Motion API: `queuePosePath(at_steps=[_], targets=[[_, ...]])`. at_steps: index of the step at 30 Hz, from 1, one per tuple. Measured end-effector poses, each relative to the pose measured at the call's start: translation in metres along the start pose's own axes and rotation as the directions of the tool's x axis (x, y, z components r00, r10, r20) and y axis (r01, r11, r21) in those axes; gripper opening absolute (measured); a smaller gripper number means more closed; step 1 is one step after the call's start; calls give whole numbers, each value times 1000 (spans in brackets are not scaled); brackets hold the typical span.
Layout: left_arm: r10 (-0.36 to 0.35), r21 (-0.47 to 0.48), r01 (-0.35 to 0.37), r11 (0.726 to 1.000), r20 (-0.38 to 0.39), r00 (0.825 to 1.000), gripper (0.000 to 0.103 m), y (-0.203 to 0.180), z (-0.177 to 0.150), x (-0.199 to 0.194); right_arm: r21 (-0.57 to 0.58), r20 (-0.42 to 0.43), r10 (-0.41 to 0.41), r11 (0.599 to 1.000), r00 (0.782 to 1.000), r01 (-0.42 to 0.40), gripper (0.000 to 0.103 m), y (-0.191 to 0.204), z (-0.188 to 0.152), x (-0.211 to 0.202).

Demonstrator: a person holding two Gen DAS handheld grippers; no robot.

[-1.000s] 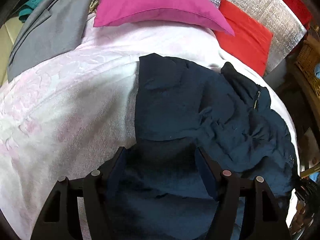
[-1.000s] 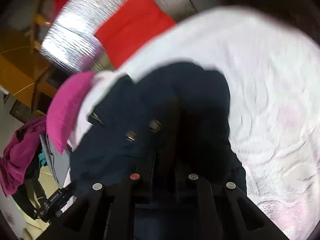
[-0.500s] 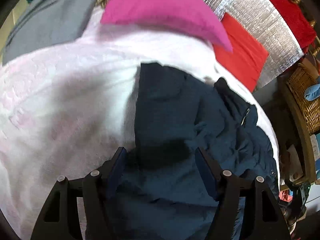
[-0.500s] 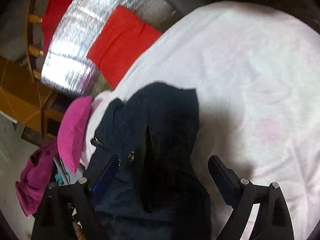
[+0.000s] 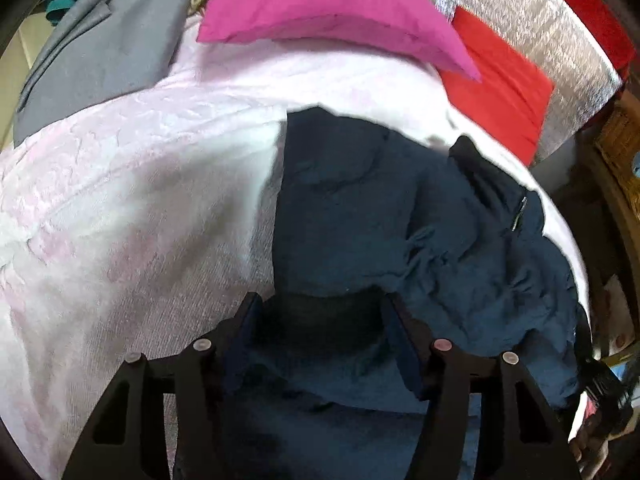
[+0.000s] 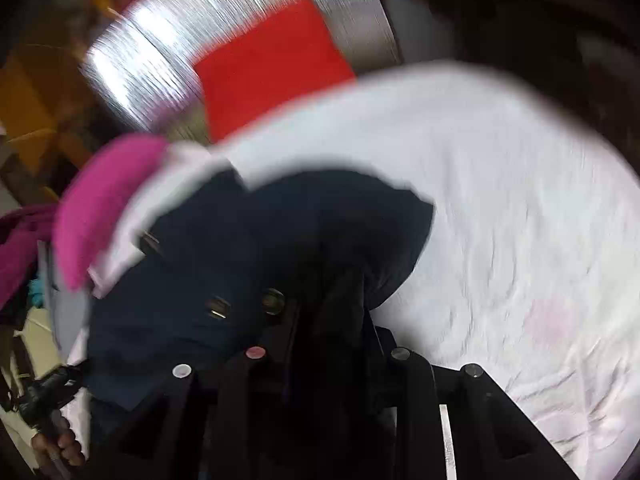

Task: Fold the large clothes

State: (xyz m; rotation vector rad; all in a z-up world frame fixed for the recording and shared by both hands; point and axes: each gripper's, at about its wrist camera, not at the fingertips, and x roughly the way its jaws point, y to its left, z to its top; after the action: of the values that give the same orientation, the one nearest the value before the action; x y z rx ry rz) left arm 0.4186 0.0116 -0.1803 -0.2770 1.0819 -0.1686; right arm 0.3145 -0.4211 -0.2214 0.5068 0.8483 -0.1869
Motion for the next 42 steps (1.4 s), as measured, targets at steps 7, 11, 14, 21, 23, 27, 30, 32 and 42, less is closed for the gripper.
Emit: queuePosePath(at_steps=[7, 11, 14, 21, 23, 27, 30, 32, 42], targets=[[54, 32, -56, 998, 57, 997, 63, -2, -5, -33, 146, 30, 82, 986, 996, -86, 56, -20, 8, -32], [-9, 97, -8, 995, 178, 984, 63, -14, -12, -69, 151, 128, 179, 969, 976, -197, 56, -13, 3, -69], [-99, 140, 72, 987, 197, 975, 65, -28, -20, -77, 57, 139, 270, 958, 953, -279, 46, 12, -10, -87], [-194, 179, 175, 968, 95, 976, 65, -60, -35, -55, 25, -62, 408, 913, 911, -407, 40, 60, -33, -42], [-258, 128, 254, 959, 17, 966, 65, -60, -40, -51, 104, -157, 460, 888, 874, -448, 40, 62, -37, -26], [-407, -14, 409, 912, -142, 902, 67, -52, -50, -43, 223, -242, 531, 845, 812, -487, 58, 59, -47, -7], [-438, -90, 429, 899, -217, 872, 72, -45, -61, -31, 349, -277, 566, 812, 776, -468, 69, 52, -61, 8], [-440, -144, 417, 897, -233, 867, 73, -38, -62, -20, 415, -284, 559, 804, 779, -426, 70, 42, -70, 12], [-604, -484, 533, 694, 12, 797, 73, 17, -43, 17, 642, 39, 508, 647, 861, -411, 70, -19, -75, 6]])
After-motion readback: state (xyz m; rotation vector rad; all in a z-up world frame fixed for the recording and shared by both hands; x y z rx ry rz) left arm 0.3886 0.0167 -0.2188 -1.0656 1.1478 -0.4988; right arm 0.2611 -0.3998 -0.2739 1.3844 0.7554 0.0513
